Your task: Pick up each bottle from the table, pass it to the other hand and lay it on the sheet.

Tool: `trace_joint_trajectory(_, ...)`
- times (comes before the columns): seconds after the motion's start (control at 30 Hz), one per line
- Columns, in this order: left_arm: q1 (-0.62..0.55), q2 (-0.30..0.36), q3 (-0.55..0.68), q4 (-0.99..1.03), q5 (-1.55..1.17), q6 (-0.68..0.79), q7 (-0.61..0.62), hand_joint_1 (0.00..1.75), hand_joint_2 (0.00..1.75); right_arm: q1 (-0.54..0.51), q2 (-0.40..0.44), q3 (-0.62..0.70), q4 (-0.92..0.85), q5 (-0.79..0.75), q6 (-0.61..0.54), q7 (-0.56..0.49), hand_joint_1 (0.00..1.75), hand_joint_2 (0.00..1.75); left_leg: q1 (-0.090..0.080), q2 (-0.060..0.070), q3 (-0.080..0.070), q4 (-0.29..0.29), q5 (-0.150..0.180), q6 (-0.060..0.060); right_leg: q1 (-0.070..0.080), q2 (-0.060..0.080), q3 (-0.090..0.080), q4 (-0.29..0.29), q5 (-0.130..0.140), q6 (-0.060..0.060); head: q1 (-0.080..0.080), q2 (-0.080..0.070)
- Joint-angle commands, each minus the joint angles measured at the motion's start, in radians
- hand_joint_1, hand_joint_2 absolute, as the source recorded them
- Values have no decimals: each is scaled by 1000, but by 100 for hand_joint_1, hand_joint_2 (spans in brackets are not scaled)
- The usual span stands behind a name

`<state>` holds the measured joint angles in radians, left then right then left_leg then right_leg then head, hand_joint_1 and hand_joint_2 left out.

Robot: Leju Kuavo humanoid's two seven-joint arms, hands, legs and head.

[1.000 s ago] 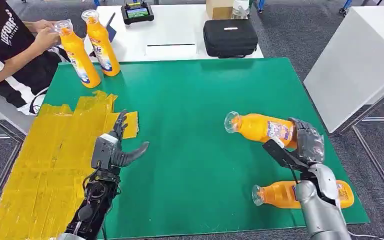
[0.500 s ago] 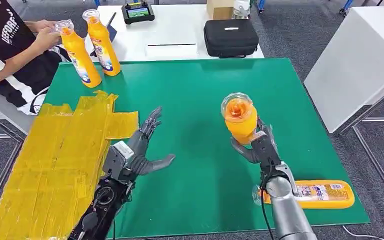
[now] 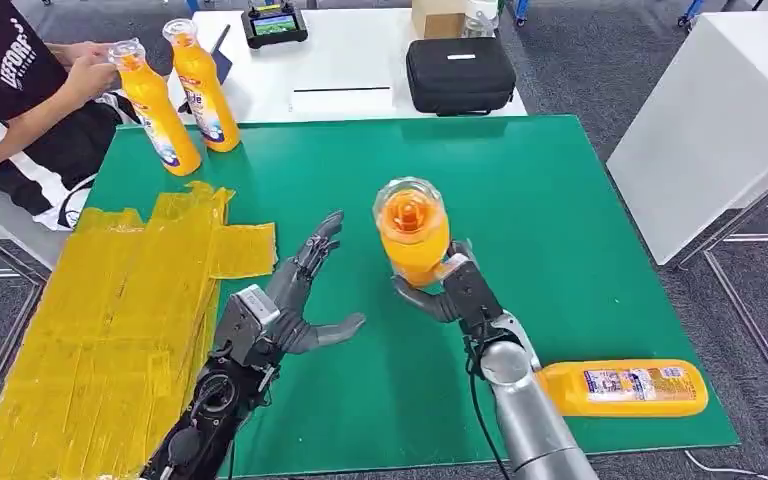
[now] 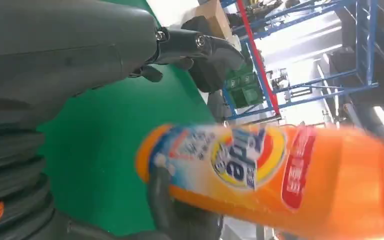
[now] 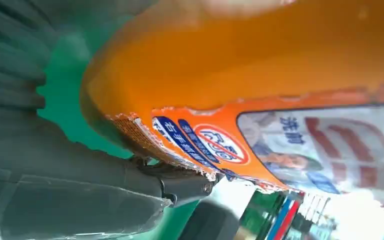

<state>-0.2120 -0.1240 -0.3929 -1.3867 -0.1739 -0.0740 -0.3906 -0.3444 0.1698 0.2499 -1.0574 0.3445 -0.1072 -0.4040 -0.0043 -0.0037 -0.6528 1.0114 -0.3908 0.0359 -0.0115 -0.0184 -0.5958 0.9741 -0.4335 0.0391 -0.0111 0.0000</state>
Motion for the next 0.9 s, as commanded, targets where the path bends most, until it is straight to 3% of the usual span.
trace_joint_trajectory(0.03,-43,7,-8,33,-1,14,15,0,175,-101,53,156,162,14,13,17,175,175,1,1,3,0,-1,-2,1,2,3,-1,-1,-1,1,0)
trace_joint_trajectory(0.17,-42,7,-6,35,-1,13,15,0,175,-99,46,160,159,14,10,17,175,175,1,1,8,0,-3,-3,1,3,8,-1,-2,-2,0,0)
trace_joint_trajectory(0.37,-30,1,10,38,-4,34,17,0,175,-81,57,242,168,44,28,24,175,175,0,1,3,-1,-1,-1,0,2,3,-1,0,-1,0,0)
trace_joint_trajectory(0.53,-26,-1,22,44,-3,51,19,0,175,-59,68,321,164,96,18,34,175,175,1,1,12,-1,-4,-4,1,4,12,-2,-4,-3,0,0)
trace_joint_trajectory(0.57,-26,-1,23,45,-1,52,19,0,175,-58,68,330,166,103,17,39,175,175,1,1,5,-1,-2,-2,1,2,5,-1,-1,-2,1,0)
trace_joint_trajectory(0.9,-21,-5,30,56,37,61,21,0,175,-63,55,377,218,142,-51,62,175,175,1,-1,4,-1,-1,-2,0,0,5,-2,-1,-1,0,0)
